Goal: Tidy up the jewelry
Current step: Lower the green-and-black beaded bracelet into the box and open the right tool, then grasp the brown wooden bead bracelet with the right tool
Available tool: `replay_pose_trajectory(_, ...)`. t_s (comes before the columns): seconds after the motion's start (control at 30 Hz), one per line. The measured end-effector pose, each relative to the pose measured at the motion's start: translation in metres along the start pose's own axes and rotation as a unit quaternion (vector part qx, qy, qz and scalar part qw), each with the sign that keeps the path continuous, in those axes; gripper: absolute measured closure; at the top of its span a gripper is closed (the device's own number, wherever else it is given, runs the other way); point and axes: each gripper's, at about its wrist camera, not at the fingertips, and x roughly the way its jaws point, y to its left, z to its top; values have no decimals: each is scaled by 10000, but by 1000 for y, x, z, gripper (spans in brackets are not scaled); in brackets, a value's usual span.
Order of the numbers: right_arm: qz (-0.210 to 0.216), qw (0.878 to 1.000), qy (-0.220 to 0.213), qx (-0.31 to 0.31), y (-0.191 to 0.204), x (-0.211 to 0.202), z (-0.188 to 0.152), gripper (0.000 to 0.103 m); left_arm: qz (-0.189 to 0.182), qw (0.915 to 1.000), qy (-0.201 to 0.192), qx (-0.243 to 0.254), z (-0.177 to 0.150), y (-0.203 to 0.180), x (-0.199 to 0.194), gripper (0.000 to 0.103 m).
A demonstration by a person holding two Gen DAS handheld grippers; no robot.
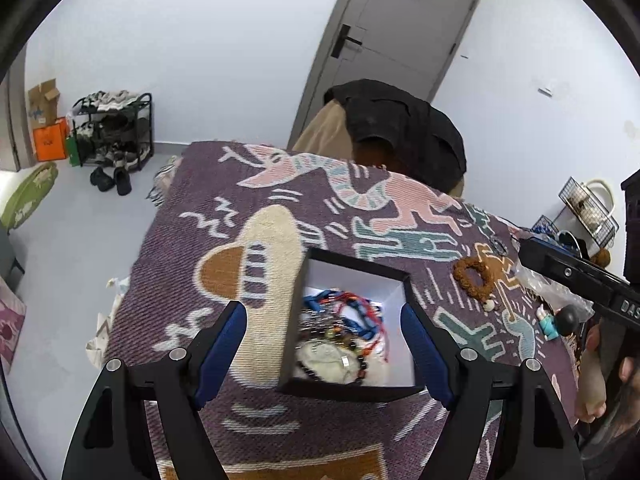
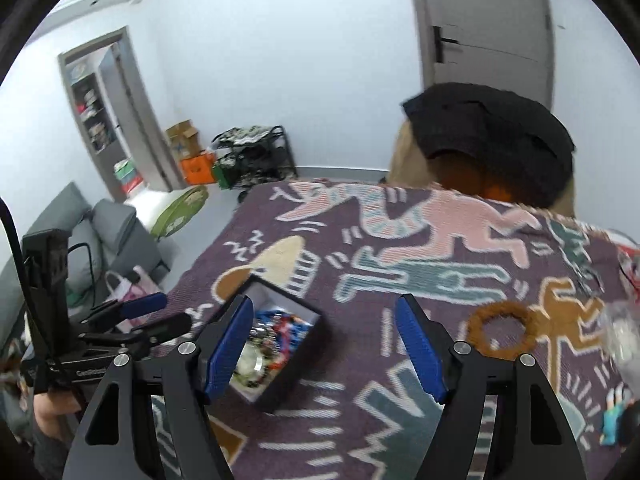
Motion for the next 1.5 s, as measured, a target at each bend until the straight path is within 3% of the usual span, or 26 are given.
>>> replay_pose_trajectory(0.37,-378,9958,-18,832,-87,-19,-14,30,-112,9990,106,423,10,-57,22,23)
replay_pose_trajectory(0.73,-570,9885,217,1383,-153,3,-31,31,-32,9959,302,851,18,-106,51,23)
replay_pose_trajectory(0.87,-602,9839,431,1626,-176,20,-35,47,-36,9949,364,936,20,-119,62,23)
replay_pose_trajectory(1.03,-719,9791,671,1778,-199,43,-36,50,-4,9942,436,979,22,-129,77,23)
replay_pose_trajectory(1.1,-744,9774,807,1808,-205,55,-36,57,11,9942,477,967,23,-131,83,23)
replay_pose_trajectory(1.27,-906,9744,1061,1762,-214,85,-36,58,40,9938,564,960,25,-136,96,23)
replay_pose_trajectory(1.3,-943,9738,1127,1736,-215,92,-36,63,47,9936,581,972,25,-137,99,24)
replay_pose_trajectory(1.4,-1020,9765,1036,1588,-215,95,-34,82,92,9928,629,1015,25,-139,106,24)
replay_pose_trajectory(1.5,-942,9799,892,1514,-213,88,-32,83,134,9931,645,973,26,-135,109,24)
